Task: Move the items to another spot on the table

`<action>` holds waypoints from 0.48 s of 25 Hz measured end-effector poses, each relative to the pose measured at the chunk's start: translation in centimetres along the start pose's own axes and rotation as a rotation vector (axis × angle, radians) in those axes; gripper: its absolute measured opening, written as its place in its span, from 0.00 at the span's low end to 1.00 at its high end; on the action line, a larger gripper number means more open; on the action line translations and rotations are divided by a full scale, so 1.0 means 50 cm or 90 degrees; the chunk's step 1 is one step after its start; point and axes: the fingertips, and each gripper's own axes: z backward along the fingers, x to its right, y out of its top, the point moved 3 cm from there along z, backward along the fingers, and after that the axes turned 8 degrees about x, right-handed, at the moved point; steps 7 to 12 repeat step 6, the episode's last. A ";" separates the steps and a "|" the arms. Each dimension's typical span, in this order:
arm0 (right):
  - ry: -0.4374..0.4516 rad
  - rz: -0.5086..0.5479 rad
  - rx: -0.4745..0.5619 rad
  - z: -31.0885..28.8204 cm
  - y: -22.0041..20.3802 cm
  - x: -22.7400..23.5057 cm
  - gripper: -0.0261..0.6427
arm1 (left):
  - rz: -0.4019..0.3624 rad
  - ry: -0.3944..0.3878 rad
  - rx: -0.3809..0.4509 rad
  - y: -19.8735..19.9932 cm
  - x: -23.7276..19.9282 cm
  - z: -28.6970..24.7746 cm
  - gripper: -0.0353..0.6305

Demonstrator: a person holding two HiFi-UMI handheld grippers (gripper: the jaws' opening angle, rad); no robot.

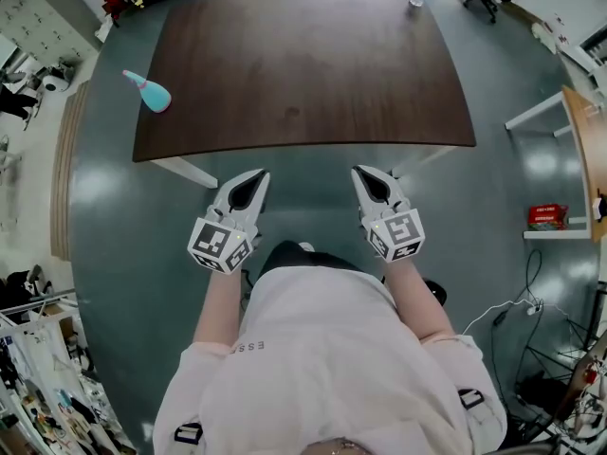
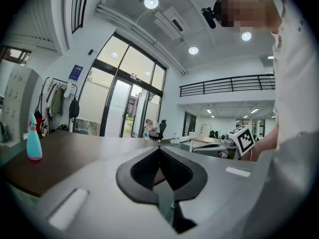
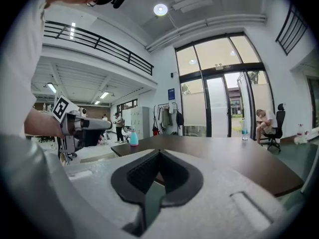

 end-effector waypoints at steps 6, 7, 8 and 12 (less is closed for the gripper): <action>-0.002 0.003 0.002 0.002 0.005 -0.008 0.03 | 0.003 0.000 0.010 0.007 -0.010 0.006 0.08; -0.002 0.003 0.002 0.002 0.005 -0.008 0.03 | 0.003 0.000 0.010 0.007 -0.010 0.006 0.08; -0.002 0.003 0.002 0.002 0.005 -0.008 0.03 | 0.003 0.000 0.010 0.007 -0.010 0.006 0.08; -0.002 0.003 0.002 0.002 0.005 -0.008 0.03 | 0.003 0.000 0.010 0.007 -0.010 0.006 0.08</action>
